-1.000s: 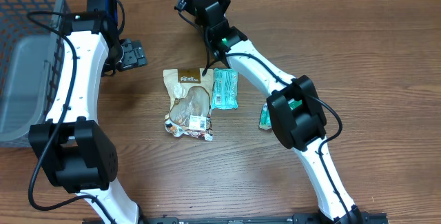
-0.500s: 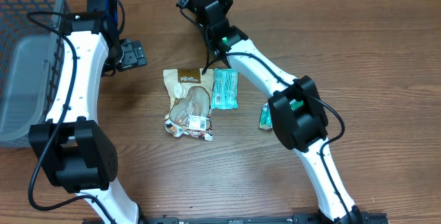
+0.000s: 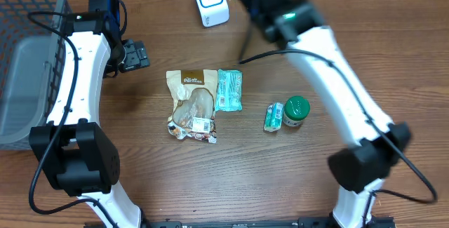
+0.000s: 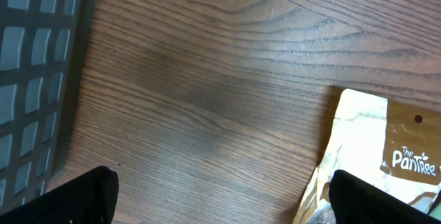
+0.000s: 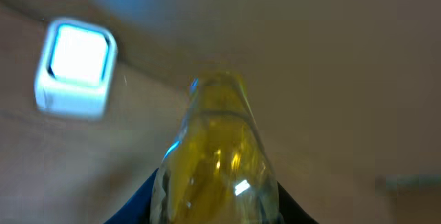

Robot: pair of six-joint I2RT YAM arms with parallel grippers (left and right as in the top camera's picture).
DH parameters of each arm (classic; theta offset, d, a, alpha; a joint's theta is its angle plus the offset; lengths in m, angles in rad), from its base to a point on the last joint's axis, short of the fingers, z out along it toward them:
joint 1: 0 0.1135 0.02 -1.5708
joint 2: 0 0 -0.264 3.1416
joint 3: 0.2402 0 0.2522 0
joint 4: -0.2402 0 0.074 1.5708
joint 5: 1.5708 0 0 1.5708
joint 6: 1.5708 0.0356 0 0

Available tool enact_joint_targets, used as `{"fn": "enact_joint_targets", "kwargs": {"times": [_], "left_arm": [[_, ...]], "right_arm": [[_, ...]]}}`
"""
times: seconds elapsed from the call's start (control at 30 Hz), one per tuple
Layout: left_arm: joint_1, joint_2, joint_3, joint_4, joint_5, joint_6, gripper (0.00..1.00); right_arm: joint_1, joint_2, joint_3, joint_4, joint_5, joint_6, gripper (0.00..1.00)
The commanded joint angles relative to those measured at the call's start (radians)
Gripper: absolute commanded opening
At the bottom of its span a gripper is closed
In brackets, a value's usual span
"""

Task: Scan the item barcode
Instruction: 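Carry the oil bottle toward the white scanner with the right gripper, then set the oil bottle upright on the table's right side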

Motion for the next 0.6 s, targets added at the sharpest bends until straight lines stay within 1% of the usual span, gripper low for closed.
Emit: {"fn": "enact_joint_targets", "kwargs": {"times": [0.0,0.1,0.23,0.4,0.57], "left_arm": [[-0.007,-0.016,0.016,0.001,-0.013,0.004,1.0],[-0.007,-0.016,0.016,0.001,-0.013,0.004,1.0],[-0.007,-0.016,0.016,0.001,-0.013,0.004,0.99],[-0.007,-0.016,0.016,0.001,-0.013,0.004,1.0],[-0.007,-0.016,0.016,0.001,-0.013,0.004,1.0]], "right_arm": [[-0.099,-0.014,0.007,-0.126,-0.192,0.227,0.18],[-0.198,-0.008,0.007,-0.28,-0.369,0.285,0.18],[-0.31,0.009,0.006,-0.394,-0.474,0.328,0.2],[-0.409,0.023,-0.027,-0.476,-0.493,0.328,0.24],[-0.467,0.023,-0.121,-0.483,-0.492,0.328,0.26]]}}
